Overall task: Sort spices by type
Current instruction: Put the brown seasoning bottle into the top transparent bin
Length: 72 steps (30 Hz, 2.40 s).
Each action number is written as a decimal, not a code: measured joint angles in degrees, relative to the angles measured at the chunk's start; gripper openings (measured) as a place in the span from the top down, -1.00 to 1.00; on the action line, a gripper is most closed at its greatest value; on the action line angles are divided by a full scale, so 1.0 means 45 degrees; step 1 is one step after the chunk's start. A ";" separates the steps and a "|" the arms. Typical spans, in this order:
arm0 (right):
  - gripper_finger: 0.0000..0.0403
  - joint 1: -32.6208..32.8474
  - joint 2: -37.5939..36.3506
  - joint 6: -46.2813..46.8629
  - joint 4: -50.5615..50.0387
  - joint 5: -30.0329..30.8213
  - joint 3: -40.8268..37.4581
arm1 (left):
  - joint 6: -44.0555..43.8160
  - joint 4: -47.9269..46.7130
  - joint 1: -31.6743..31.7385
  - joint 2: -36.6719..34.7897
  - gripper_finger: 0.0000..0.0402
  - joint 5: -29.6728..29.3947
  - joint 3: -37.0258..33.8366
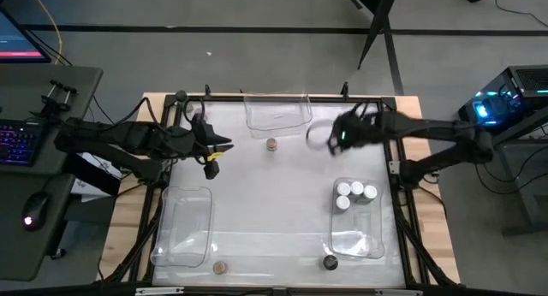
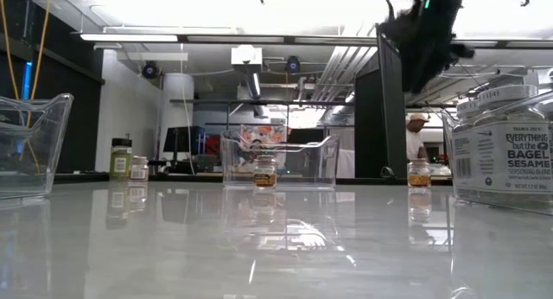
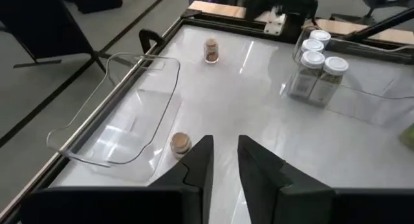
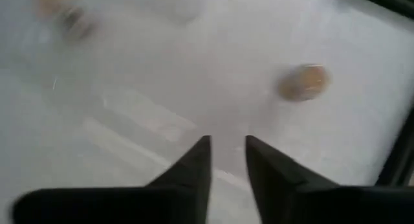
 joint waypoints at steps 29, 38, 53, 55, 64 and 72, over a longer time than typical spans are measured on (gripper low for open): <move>-0.47 -0.6117 0.3125 0.0501 0.3305 -0.1436 -0.2273 | -0.1350 0.4211 0.6840 0.2623 -0.06 0.4585 -0.0005; -0.46 -0.6112 0.4371 0.1302 0.3408 -0.1458 -0.2273 | -0.0379 0.2191 0.8719 0.2487 -0.12 0.6557 -0.0005; 0.10 -0.6110 0.4943 0.0755 0.3667 0.0013 -0.2258 | 0.0010 0.2097 0.9150 0.2501 -0.12 0.6586 -0.0005; 0.10 -0.6107 0.4943 0.0332 0.3643 0.0025 -0.2258 | 0.0010 0.2097 0.9150 0.2501 -0.12 0.6582 -0.0005; 0.15 -0.6108 0.4387 -0.1876 0.2488 0.0553 -0.0408 | -0.0006 0.2097 0.9135 0.2501 -0.12 0.6577 -0.0005; 0.15 -0.6019 0.4430 -0.4087 0.6120 -0.0891 0.3245 | -0.0010 0.1372 0.8938 0.2497 -0.12 0.6688 -0.0005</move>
